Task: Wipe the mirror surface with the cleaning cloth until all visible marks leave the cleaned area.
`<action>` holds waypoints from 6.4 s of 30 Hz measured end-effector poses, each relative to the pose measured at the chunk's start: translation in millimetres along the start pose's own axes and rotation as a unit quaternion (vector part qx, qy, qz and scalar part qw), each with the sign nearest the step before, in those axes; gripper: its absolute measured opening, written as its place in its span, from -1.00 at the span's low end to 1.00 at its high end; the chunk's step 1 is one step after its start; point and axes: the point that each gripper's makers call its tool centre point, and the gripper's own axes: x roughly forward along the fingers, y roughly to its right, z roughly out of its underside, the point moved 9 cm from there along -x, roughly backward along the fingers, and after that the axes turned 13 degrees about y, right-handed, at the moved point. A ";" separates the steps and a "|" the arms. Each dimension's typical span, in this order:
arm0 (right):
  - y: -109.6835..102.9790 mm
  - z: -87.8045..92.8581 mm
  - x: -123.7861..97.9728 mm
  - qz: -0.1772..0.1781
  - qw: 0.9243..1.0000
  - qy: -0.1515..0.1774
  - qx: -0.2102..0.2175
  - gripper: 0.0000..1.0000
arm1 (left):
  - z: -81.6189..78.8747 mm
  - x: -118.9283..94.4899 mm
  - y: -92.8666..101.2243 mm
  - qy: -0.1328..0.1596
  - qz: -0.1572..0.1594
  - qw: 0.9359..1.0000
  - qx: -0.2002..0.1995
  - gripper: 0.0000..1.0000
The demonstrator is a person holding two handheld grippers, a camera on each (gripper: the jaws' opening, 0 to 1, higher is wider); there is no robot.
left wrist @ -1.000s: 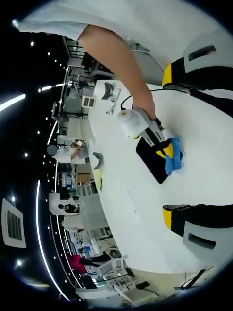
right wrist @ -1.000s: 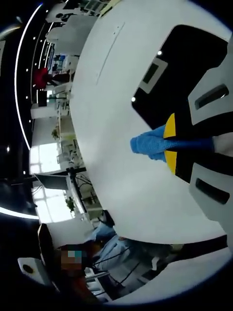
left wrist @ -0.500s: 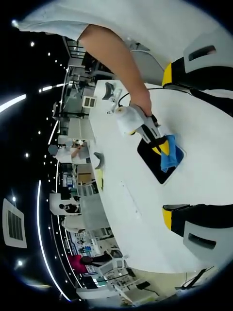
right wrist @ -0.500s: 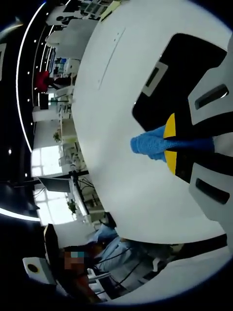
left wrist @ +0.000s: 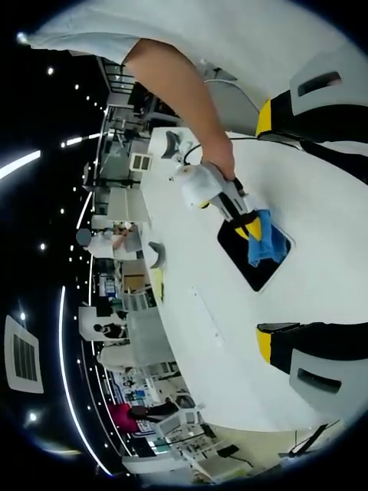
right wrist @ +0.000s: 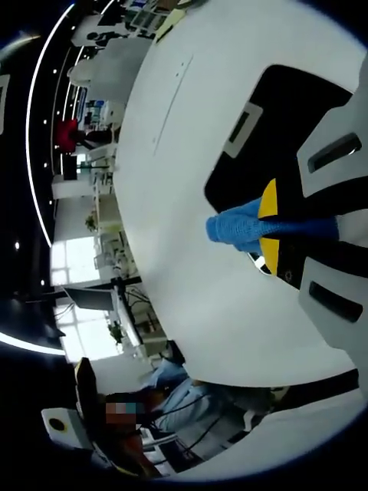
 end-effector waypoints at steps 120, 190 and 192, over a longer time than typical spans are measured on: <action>91.6 98.3 -194.3 0.262 0.960 -0.029 0.098 -0.96 | -3.6 10.1 9.0 -0.009 0.026 1.000 0.015 0.99; 36.6 -13.4 -162.0 0.171 0.982 0.069 0.036 -0.50 | -5.5 12.4 -9.4 0.000 0.016 1.000 0.007 0.99; 31.7 -23.1 -157.3 0.158 0.984 0.073 0.027 -0.50 | -5.6 11.5 -10.2 0.000 0.015 1.000 0.007 0.99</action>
